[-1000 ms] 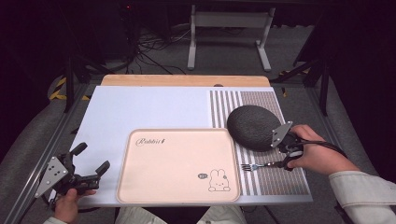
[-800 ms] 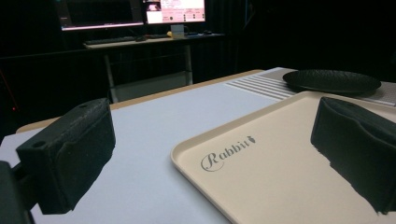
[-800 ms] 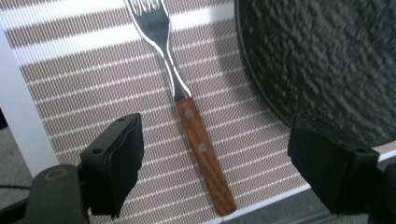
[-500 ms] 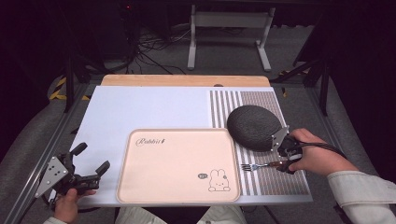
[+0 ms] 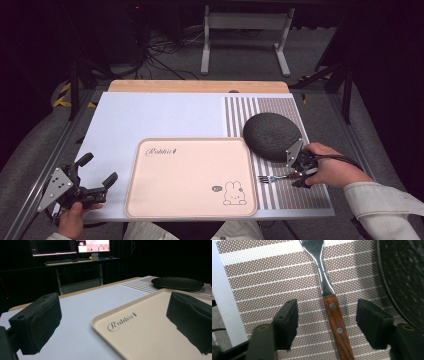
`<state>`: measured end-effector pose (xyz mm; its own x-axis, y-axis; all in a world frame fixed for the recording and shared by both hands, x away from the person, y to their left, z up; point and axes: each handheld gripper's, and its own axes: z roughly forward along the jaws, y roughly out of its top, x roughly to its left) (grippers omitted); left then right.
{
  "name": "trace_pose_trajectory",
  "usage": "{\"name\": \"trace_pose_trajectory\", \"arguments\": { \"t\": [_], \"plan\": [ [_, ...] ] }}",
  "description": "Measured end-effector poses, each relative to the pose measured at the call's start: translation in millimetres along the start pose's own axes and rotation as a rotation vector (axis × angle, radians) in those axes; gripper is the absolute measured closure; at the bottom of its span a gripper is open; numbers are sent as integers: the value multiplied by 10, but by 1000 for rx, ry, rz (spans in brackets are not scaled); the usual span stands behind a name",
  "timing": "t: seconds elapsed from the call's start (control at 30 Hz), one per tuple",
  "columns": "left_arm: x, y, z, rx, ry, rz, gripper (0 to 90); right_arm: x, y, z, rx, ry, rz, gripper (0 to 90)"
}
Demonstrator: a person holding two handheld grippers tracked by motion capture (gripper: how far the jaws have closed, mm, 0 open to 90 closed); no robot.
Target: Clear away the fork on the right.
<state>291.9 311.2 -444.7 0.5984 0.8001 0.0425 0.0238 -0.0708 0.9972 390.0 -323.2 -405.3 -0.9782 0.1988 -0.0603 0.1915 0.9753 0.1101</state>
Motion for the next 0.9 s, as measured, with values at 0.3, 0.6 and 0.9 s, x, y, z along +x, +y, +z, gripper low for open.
{"name": "trace_pose_trajectory", "arguments": {
  "t": [0.3,0.6,0.9],
  "plan": [
    [-1,1,-3,-1,-1,-2,4,-67,1,54,51,18,-32,580],
    [-6,6,-7,5,-20,-1,7,-91,19,77,34,51,-64,739],
    [-4,6,-11,6,-20,0,7,-110,-19,79,1,67,-69,782]
  ]
}}
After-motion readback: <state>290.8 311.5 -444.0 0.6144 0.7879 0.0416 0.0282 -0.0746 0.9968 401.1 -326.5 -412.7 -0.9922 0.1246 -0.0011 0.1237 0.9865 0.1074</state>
